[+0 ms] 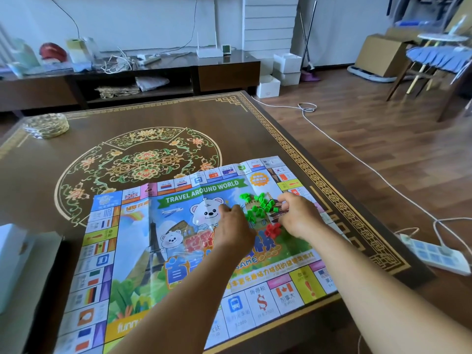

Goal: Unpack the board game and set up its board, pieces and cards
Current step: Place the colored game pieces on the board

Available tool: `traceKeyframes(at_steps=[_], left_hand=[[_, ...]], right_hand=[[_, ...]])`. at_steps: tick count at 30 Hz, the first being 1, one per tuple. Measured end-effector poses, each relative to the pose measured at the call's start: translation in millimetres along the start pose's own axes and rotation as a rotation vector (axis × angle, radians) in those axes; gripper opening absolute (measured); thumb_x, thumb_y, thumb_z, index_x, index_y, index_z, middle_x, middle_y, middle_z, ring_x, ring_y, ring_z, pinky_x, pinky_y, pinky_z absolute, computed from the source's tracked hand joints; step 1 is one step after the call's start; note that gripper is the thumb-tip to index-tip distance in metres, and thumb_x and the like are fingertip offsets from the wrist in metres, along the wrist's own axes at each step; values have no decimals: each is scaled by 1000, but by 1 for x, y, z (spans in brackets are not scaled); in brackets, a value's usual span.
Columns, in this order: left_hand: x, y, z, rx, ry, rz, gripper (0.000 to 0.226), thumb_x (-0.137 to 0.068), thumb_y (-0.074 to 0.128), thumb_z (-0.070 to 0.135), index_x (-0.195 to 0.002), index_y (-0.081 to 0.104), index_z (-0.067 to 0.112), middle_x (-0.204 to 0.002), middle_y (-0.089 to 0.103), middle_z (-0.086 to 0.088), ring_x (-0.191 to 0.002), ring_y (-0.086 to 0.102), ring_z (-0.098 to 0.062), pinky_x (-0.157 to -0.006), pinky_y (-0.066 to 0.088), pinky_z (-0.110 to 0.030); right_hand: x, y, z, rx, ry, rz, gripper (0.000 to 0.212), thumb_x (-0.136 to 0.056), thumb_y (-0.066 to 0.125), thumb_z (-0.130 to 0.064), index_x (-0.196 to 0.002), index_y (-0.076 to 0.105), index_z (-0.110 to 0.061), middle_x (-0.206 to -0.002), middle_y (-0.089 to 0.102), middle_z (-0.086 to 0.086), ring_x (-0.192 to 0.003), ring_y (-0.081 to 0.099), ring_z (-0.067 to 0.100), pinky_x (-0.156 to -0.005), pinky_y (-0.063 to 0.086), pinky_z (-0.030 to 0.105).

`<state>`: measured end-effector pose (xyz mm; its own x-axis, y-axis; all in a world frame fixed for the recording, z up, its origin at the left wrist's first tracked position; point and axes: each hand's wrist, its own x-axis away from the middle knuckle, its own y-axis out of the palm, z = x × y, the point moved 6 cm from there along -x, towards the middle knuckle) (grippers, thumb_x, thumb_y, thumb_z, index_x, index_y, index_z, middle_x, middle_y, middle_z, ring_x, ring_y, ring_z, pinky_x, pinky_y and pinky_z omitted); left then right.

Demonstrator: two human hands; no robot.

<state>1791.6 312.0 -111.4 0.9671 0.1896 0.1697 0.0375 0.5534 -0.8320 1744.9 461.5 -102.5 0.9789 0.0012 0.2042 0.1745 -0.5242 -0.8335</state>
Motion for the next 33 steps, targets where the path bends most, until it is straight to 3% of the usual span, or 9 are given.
traceKeyframes(at_steps=[4,9,11,17,22,25,29,33], left_hand=[[-9,2,-10,15,-70,-40,38,-84,67,8,-116,48,3,-128,34,-12,-85,60,-27,-76,52,-30],[-24,3,-3,21,-24,-80,54,-81,73,20,-122,43,1,-134,28,-14,-76,52,-22,-70,47,-22],[-32,4,2,23,-18,-92,60,-79,75,22,-123,42,0,-134,28,-15,-83,56,-24,-72,46,-21],[-57,5,13,-24,-17,-141,82,-71,81,31,-130,35,-1,-140,21,-19,-107,58,-30,-89,49,-32],[-71,9,20,-44,42,-165,76,-69,82,34,-125,42,3,-138,25,-17,-98,57,-26,-87,48,-30],[-79,10,24,-49,90,-155,68,-74,78,30,-127,44,3,-134,35,-18,-106,54,-28,-93,45,-30],[-87,13,30,-70,128,-138,65,-78,72,26,-132,42,9,-136,33,-16,-106,51,-25,-85,48,-29],[-89,12,35,-31,130,-149,65,-74,76,23,-131,45,11,-133,34,-16,-100,58,-29,-83,55,-38]], right_hand=[[-9,1,2,35,25,-24,59,-87,54,5,-139,42,-21,-135,52,4,-114,55,24,-86,48,29],[-22,6,-5,44,9,-127,64,-84,59,0,-141,40,-22,-139,46,3,-110,54,21,-77,47,27],[-26,8,-12,60,-24,-169,62,-83,64,-5,-139,43,-21,-135,49,3,-107,54,20,-75,48,27],[-37,15,-24,120,-76,-260,73,-71,80,-12,-136,46,-20,-133,54,1,-116,54,22,-93,49,33],[-45,14,-29,181,-120,-208,71,-70,80,-12,-133,49,-20,-131,56,3,-114,56,23,-92,48,30],[-51,13,-31,165,-135,-178,66,-75,75,-10,-135,49,-19,-133,54,4,-116,54,24,-90,45,27],[-56,8,-36,183,-150,-137,53,-82,64,-4,-132,53,-19,-131,55,8,-115,55,27,-85,44,27],[-57,5,-34,182,-145,-126,51,-84,62,-4,-132,53,-21,-130,55,9,-113,55,28,-85,45,28]])
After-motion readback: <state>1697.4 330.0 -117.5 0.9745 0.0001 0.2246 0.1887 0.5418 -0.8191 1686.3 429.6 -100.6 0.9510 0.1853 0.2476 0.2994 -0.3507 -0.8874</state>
